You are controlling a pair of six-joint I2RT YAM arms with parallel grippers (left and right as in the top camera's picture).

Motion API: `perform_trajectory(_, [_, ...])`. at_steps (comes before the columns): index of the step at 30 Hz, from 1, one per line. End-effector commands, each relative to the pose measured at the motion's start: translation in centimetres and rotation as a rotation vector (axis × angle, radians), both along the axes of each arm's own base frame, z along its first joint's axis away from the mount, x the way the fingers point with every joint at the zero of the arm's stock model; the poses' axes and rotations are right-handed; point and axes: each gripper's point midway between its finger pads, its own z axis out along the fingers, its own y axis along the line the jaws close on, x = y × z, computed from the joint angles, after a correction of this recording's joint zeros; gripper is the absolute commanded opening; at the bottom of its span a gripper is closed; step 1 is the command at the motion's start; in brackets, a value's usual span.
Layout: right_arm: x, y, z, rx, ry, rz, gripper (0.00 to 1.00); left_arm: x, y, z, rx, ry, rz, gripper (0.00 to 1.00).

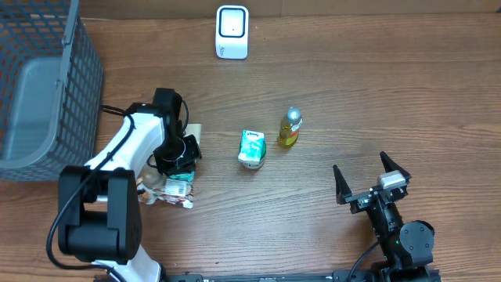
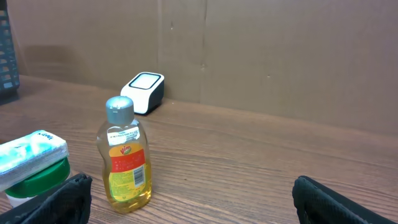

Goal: Scan the item barcode
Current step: 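Lower the wipes pack onto the table left of the tissues, release, then move the left gripper over the yellow oil bottle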

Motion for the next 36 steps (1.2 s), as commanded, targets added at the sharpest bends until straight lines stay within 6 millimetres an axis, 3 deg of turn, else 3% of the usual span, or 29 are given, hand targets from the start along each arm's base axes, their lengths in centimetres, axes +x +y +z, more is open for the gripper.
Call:
perform_trajectory(1, [0.0, -0.2, -0.2, 0.002, -0.002, -0.009, 1.00, -0.1, 1.0, -1.3, 0.064, 0.008, -0.046, 0.17])
perform_trajectory(5, [0.0, -0.2, -0.2, 0.002, -0.002, -0.009, 1.00, 0.8, -2.3, -0.2, -0.139, -0.038, -0.114, 0.18])
perform_trajectory(9, [0.0, -0.2, -0.2, 0.002, -0.002, -0.009, 1.00, 3.3, -5.0, 3.6, -0.294, -0.127, -0.145, 0.22])
perform_trajectory(16, [0.0, -0.2, -0.2, 0.002, -0.002, -0.009, 1.00, 9.3, -6.1, 14.2, -0.236, -0.389, -0.265, 0.46])
perform_trajectory(19, [0.0, -0.2, -0.2, 0.002, -0.002, -0.009, 1.00, 10.7, -8.2, 18.6, -0.203, -0.508, -0.359, 0.57])
perform_trajectory(22, [0.0, -0.2, -0.2, 0.002, -0.002, -0.009, 1.00, 11.2, -11.6, 21.1, -0.192, -0.611, -0.464, 0.65])
perform_trajectory(25, [0.0, -0.2, -0.2, 0.002, -0.002, -0.009, 1.00, 11.2, -15.1, 21.6, -0.163, -0.679, -0.551, 0.75])
perform_trajectory(31, [0.0, -0.2, -0.2, 0.002, -0.002, -0.009, 1.00, 10.3, -21.0, 20.5, -0.033, -0.754, -0.684, 0.79])
perform_trajectory(36, [0.0, -0.2, -0.2, 0.002, -0.002, -0.009, 1.00, 10.1, -23.1, 18.9, 0.102, -0.779, -0.734, 0.84])
